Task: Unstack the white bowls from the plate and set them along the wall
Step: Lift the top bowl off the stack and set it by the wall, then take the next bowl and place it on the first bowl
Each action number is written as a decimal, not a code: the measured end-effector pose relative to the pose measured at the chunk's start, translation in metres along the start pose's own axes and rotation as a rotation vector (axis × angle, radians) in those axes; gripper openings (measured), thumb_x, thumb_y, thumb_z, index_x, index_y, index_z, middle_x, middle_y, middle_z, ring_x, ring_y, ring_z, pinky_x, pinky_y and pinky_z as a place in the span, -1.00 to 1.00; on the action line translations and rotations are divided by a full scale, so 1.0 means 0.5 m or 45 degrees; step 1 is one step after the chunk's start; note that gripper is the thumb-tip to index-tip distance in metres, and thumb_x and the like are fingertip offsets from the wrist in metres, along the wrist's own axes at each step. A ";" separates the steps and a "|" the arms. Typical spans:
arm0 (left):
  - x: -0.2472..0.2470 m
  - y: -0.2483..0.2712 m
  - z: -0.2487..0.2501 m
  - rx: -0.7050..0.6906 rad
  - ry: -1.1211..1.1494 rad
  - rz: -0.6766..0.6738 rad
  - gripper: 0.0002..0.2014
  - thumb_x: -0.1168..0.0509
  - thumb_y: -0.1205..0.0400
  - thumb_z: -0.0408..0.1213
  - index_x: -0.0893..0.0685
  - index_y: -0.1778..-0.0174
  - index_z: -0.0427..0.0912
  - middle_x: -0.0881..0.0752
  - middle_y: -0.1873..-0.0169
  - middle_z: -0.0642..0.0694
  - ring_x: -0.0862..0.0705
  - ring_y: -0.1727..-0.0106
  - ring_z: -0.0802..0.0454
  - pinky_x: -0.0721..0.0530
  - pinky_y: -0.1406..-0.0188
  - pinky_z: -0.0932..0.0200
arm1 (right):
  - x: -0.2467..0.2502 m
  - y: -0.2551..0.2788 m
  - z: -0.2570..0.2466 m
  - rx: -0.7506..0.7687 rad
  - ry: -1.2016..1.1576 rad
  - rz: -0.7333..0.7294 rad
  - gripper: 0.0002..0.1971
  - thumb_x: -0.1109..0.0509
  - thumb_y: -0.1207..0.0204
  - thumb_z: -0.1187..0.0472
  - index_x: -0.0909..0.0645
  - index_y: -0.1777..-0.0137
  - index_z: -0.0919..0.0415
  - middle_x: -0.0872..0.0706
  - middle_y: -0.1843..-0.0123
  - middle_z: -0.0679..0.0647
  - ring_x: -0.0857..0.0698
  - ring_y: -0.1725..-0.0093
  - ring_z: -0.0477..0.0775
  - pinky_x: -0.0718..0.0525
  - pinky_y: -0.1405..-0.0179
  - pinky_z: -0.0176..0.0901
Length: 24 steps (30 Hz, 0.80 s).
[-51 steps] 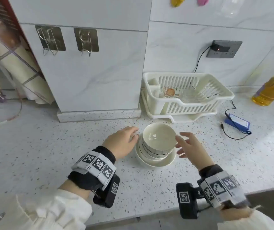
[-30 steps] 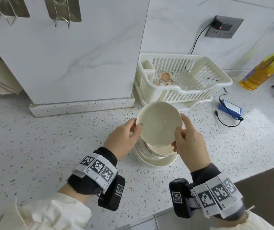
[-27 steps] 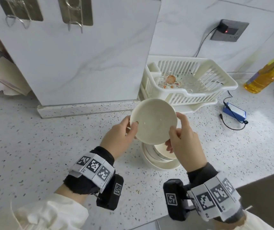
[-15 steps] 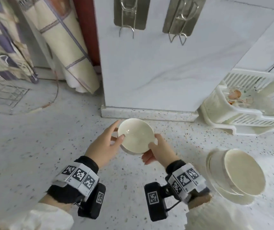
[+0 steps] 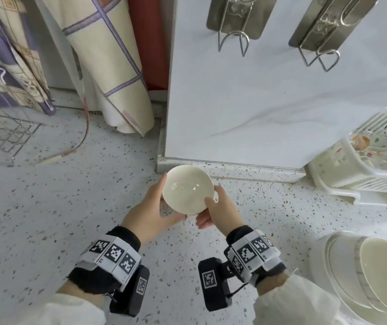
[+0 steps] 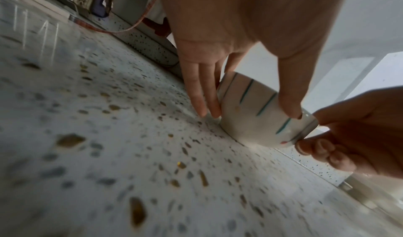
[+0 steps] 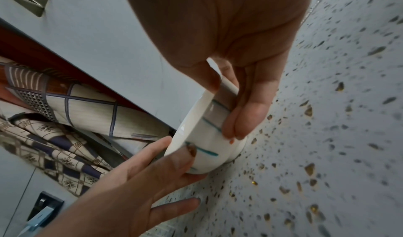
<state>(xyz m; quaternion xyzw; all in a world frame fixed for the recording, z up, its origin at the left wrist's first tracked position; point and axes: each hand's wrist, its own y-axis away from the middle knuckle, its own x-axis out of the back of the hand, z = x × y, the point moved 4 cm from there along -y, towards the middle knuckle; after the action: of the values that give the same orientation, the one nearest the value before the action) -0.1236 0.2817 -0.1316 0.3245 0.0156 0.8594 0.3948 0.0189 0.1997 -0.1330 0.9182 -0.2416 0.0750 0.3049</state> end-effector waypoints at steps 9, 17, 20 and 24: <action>0.007 -0.003 0.000 -0.036 -0.056 0.038 -0.05 -0.42 -0.41 0.00 0.10 -0.55 0.08 -0.22 -0.53 -0.04 -0.49 -0.34 -0.02 -0.63 -0.21 -0.11 | 0.005 0.007 0.001 -0.022 -0.096 -0.022 -0.53 -0.07 -0.62 0.20 -0.14 -0.53 0.12 -0.67 0.36 0.16 -0.65 0.47 0.09 -0.76 0.38 -0.12; 0.016 0.049 0.049 -0.144 -0.176 0.422 -0.47 -0.26 -0.55 -0.37 -0.30 -0.44 -0.18 -0.29 -0.48 -0.21 -0.40 -0.43 -0.12 -0.54 -0.12 0.02 | 0.127 0.141 -0.019 0.212 0.006 0.021 -0.68 -0.09 -0.63 0.19 -0.47 -0.33 0.21 -0.68 0.26 0.08 -0.67 0.35 0.03 -0.73 0.22 -0.16; -0.015 0.071 0.089 -0.194 -0.152 0.435 -0.59 -0.22 -0.57 -0.38 -0.40 -0.36 -0.17 -0.44 -0.37 -0.19 -0.52 -0.25 -0.01 -0.55 0.00 0.10 | 0.212 0.213 -0.018 0.364 -0.004 0.122 -0.74 -0.10 -0.63 0.24 -0.61 -0.13 0.17 -0.70 0.26 0.07 -0.69 0.31 0.02 -0.73 0.16 -0.09; -0.109 0.102 0.163 -0.245 -0.078 0.291 -0.70 -0.15 -0.61 -0.34 -0.49 -0.26 -0.07 -0.63 -0.18 0.00 -0.61 -0.03 0.13 -0.59 -0.05 0.15 | 0.331 0.286 0.018 0.519 0.050 0.333 -0.76 -0.14 -0.60 0.29 -0.63 0.06 0.05 -0.70 0.29 0.04 -0.68 0.34 -0.07 -0.71 0.24 -0.28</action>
<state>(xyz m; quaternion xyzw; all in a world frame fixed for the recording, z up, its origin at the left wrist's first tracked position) -0.0851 0.1906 -0.0824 0.3111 -0.1159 0.8860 0.3238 0.0931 0.0291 -0.0182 0.9200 -0.3322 0.1790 0.1056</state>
